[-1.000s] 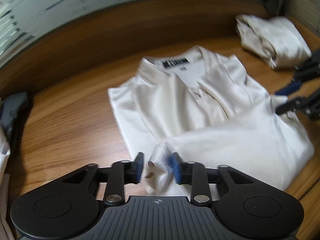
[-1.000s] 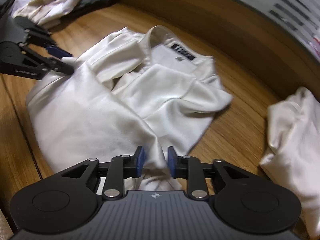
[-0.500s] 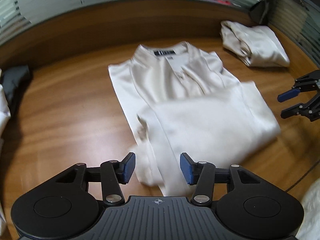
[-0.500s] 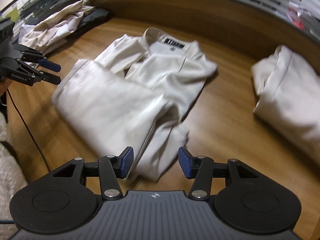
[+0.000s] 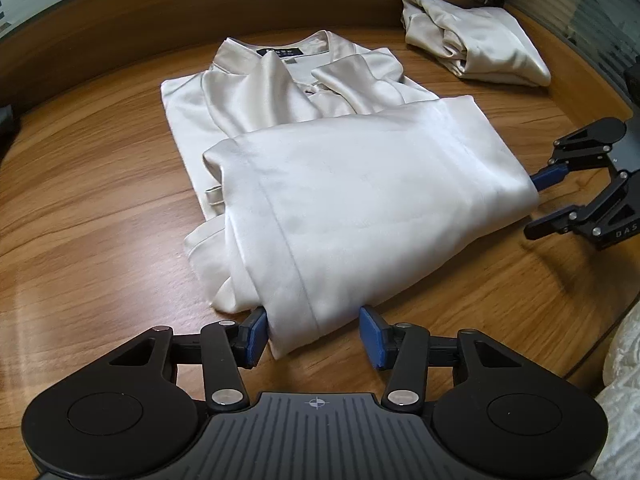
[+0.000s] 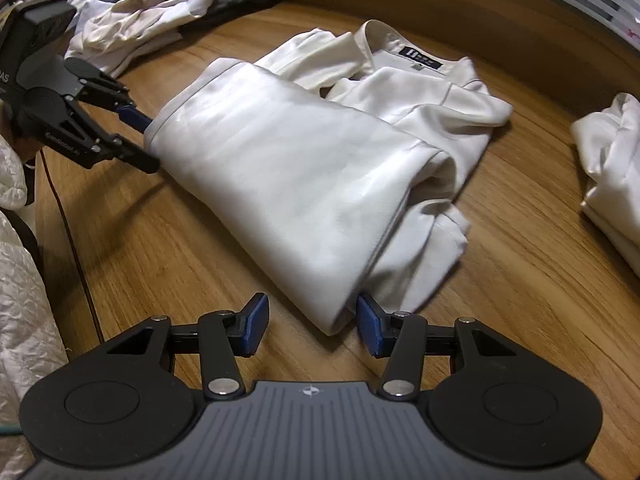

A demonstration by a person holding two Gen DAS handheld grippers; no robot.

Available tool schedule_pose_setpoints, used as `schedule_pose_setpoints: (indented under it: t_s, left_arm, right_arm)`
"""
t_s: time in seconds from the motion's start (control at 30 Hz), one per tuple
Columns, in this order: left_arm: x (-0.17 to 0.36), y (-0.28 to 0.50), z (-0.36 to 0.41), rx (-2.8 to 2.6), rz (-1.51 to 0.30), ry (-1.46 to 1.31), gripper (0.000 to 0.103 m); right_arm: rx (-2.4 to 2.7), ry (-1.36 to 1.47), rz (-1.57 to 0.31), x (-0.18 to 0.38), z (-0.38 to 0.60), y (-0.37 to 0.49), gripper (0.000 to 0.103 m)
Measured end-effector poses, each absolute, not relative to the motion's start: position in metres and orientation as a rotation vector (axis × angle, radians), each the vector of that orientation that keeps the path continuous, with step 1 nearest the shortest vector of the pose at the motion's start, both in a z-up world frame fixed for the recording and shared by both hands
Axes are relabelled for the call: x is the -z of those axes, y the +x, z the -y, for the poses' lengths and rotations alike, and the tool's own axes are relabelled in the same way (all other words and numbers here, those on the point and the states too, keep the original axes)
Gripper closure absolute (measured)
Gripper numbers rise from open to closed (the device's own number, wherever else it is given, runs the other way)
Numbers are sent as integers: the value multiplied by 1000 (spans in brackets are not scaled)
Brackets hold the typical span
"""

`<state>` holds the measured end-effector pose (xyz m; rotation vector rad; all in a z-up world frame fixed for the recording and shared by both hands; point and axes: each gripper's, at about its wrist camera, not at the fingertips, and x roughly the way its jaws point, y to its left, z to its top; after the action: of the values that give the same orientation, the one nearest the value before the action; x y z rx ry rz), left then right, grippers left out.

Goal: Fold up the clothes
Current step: 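Grasp the shirt's folded side with both grippers and fold it across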

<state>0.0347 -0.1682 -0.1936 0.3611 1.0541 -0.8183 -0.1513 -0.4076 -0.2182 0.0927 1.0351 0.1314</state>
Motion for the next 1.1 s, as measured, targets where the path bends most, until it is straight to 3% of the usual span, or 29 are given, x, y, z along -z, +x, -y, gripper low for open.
schedule_pose_setpoints:
  t_s: [0.03,0.07,0.1,0.2,0.73,1.1]
  left_arm:
    - [195,35,169,816,-1052,365,70]
    - [195,35,169,819,-1049,364,81]
    - [195,35,168,825,-1042,355,84]
    - [186,33,164,841,-1013,337,94]
    - [98,30,141,919,-990,151,97]
    - [96,108,181,800,-949,149,98]
  right_arm:
    - [-125,92,-1028,219,407,-152,57]
    - [-113,88,-1019,219,408,-153,73]
    - [-103,92,-1013,218,410,-154,88]
    - [-110,152,-981,212,419,-158,96]
    - [-175,252,-878,121,425,-195,98]
    - [-25,353,-871,114,483,-113,98]
